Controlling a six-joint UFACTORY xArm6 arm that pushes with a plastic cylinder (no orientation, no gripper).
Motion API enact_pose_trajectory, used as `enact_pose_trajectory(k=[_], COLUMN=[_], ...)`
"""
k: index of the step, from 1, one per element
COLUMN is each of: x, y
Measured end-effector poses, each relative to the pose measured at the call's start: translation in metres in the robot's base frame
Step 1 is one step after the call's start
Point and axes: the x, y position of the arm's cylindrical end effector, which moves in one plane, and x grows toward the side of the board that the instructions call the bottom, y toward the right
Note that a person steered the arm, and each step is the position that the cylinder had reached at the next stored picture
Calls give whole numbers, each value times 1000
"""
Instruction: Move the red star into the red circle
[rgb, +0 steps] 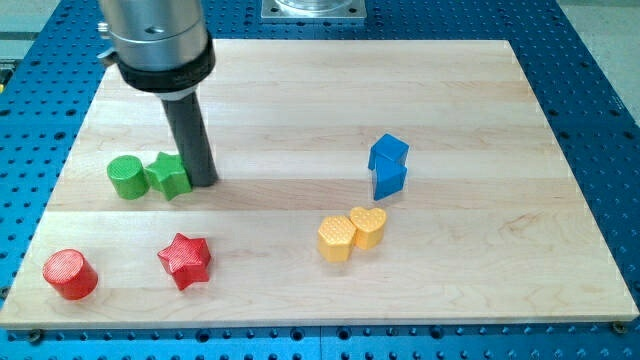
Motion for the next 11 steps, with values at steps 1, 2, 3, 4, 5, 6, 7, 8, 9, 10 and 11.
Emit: enact_pose_trajectory(k=[1, 2, 3, 4, 5, 6, 7, 8, 9, 10, 11], x=[3, 37, 81, 126, 132, 132, 116, 113, 115, 123, 124], y=[13, 47, 69, 61, 35, 13, 48, 37, 17, -21, -31])
